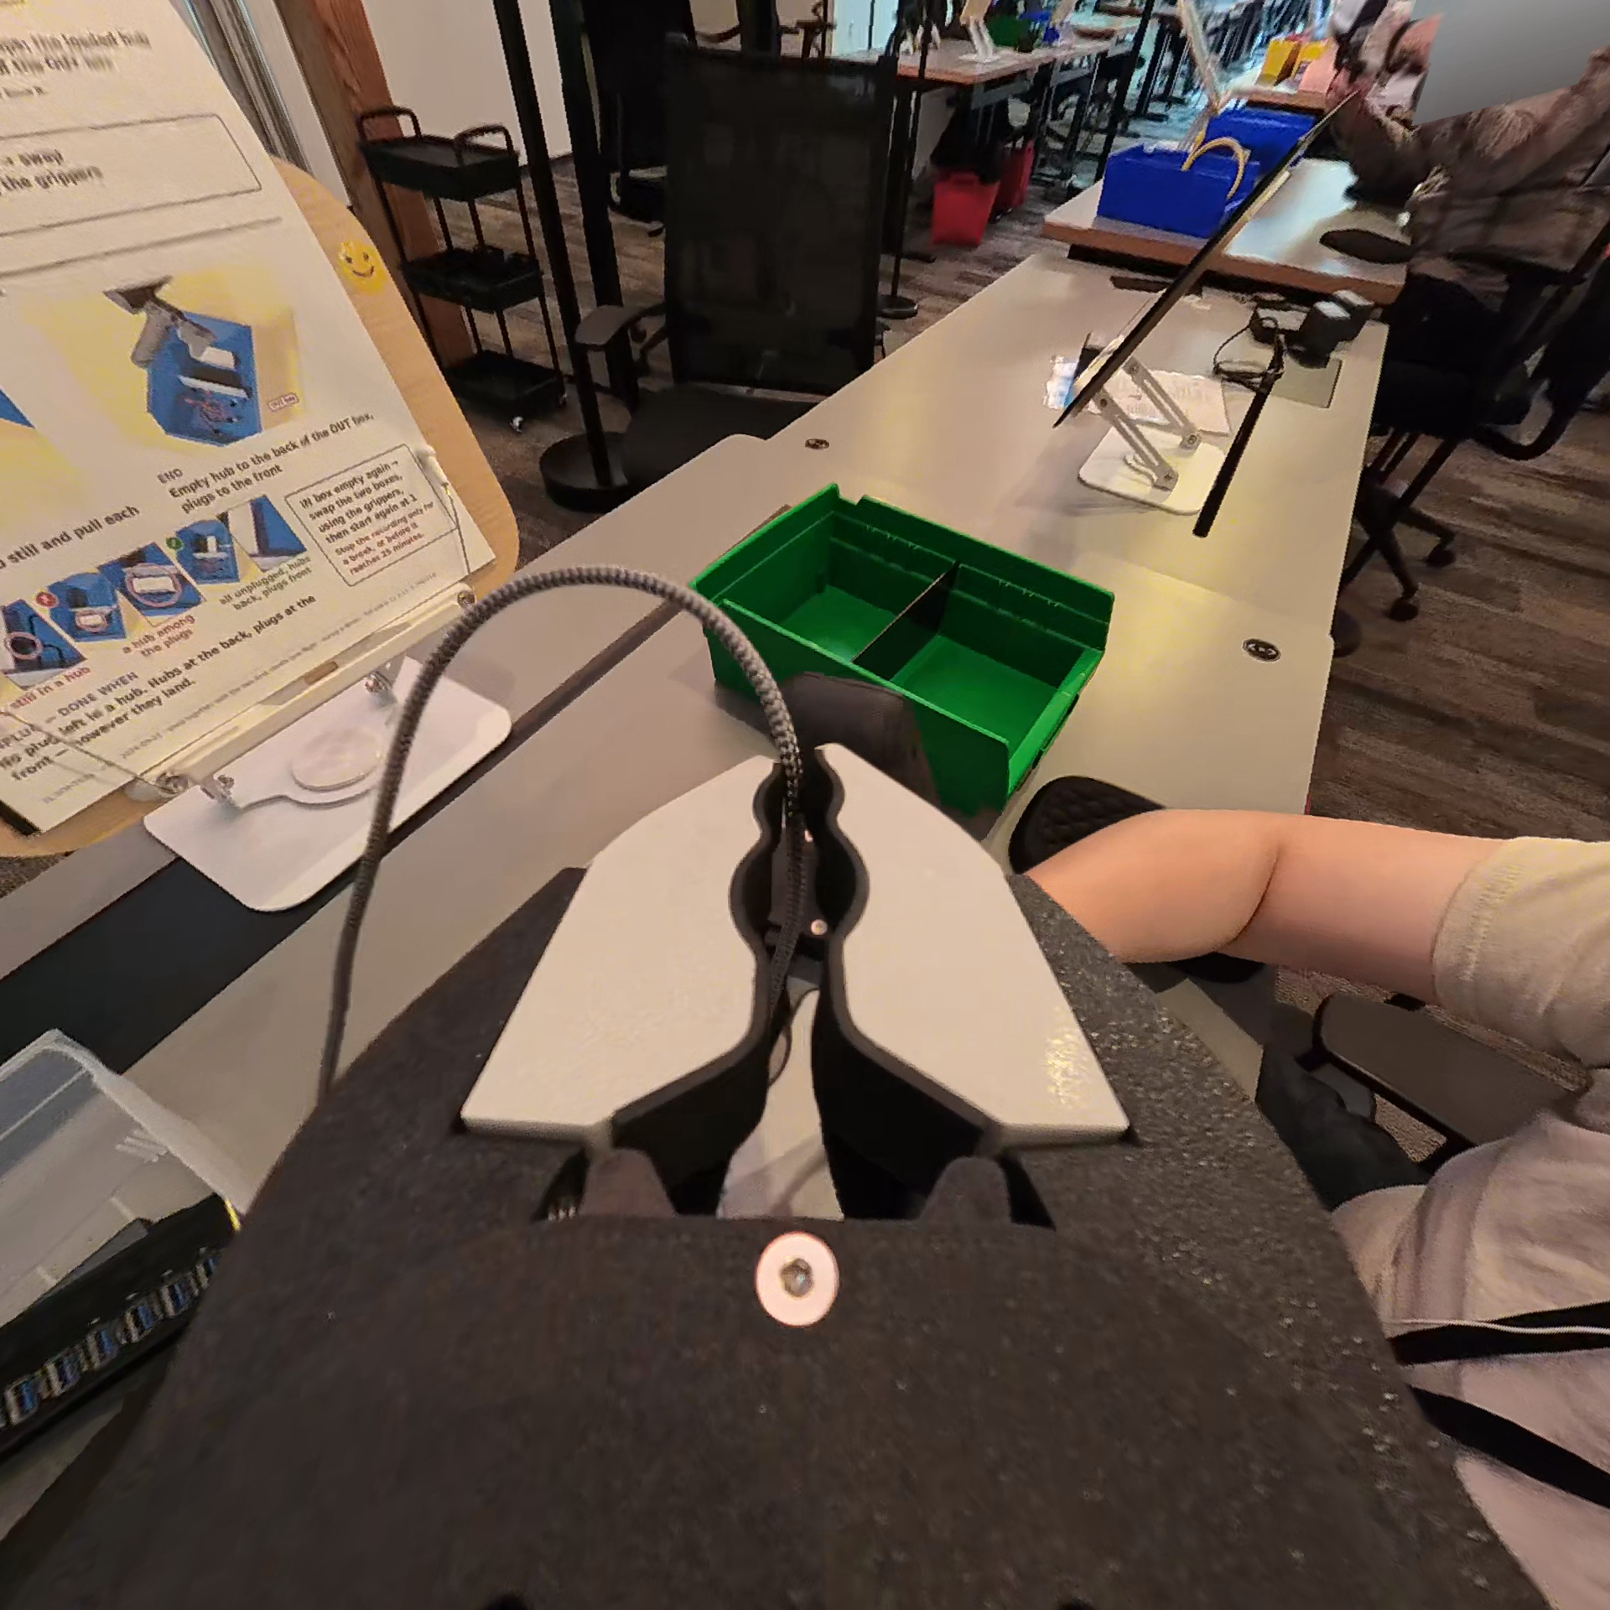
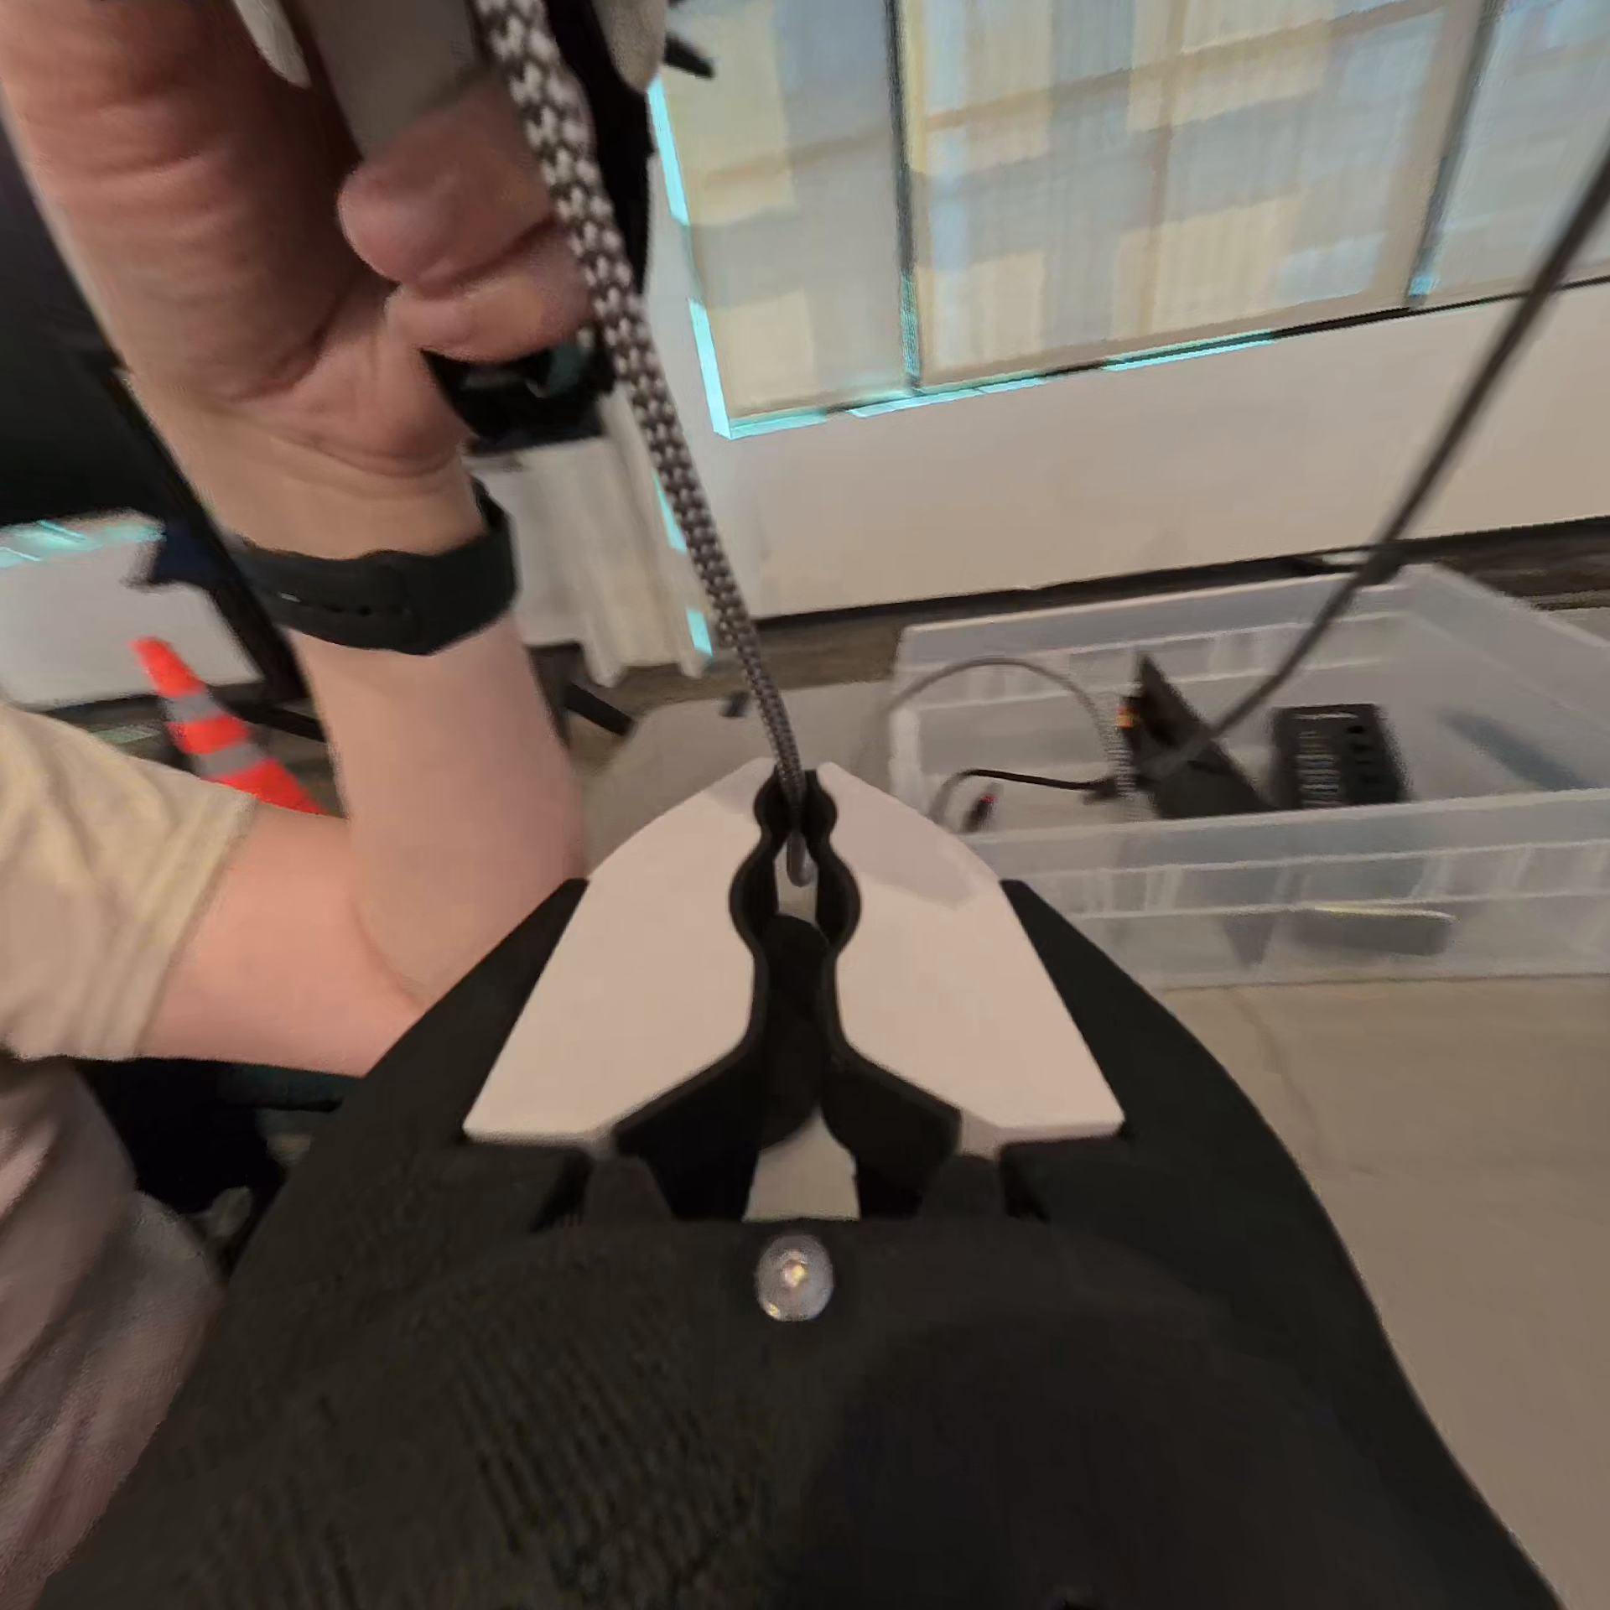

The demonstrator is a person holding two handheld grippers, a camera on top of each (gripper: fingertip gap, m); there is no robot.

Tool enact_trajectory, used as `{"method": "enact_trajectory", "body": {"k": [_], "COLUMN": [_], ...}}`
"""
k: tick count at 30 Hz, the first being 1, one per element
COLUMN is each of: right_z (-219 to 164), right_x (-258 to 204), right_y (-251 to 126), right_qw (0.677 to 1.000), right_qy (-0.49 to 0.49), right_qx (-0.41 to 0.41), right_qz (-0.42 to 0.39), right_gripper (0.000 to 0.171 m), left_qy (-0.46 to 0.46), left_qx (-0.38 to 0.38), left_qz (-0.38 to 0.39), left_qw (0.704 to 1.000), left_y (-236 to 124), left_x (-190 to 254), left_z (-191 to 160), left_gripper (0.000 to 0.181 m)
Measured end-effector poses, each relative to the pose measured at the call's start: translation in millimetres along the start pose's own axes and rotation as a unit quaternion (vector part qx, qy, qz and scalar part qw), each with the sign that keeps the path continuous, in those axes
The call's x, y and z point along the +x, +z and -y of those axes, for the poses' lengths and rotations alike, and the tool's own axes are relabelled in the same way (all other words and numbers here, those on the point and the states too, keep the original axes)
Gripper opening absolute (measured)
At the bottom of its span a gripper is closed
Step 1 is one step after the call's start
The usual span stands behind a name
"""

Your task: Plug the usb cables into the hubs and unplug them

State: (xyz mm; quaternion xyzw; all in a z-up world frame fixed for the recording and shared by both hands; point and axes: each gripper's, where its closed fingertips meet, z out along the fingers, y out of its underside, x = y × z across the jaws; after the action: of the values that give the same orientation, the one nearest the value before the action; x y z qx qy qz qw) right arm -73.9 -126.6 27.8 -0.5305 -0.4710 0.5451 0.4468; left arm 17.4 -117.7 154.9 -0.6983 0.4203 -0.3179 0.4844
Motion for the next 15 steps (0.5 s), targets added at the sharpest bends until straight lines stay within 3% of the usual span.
{"method": "enact_trajectory", "body": {"k": [2,6,11,15], "right_z": [13,71,133,158], "right_x": [12,23,8,-12], "right_y": [-15,-66,-130,-157], "right_qw": [0.997,0.984,0.969,0.944], "right_qy": [-0.053,-0.111,-0.139,-0.214], "right_qx": [-0.017,0.027,0.097,0.096], "right_qz": [-0.056,-0.14,-0.182,-0.233], "right_gripper": [0.004,0.004,0.003,0.003], "left_qy": [0.005,0.021,0.057,0.068], "left_qx": [0.03,0.066,0.098,0.079], "left_qz": [-0.013,-0.01,0.03,-0.024], "left_qw": [0.999,0.998,0.993,0.994], "left_y": [-7,-24,-37,-25], "left_x": [7,15,17,38], "left_z": [9,19,26,21], "left_gripper": [0.006,0.006,0.003,0.003]}}
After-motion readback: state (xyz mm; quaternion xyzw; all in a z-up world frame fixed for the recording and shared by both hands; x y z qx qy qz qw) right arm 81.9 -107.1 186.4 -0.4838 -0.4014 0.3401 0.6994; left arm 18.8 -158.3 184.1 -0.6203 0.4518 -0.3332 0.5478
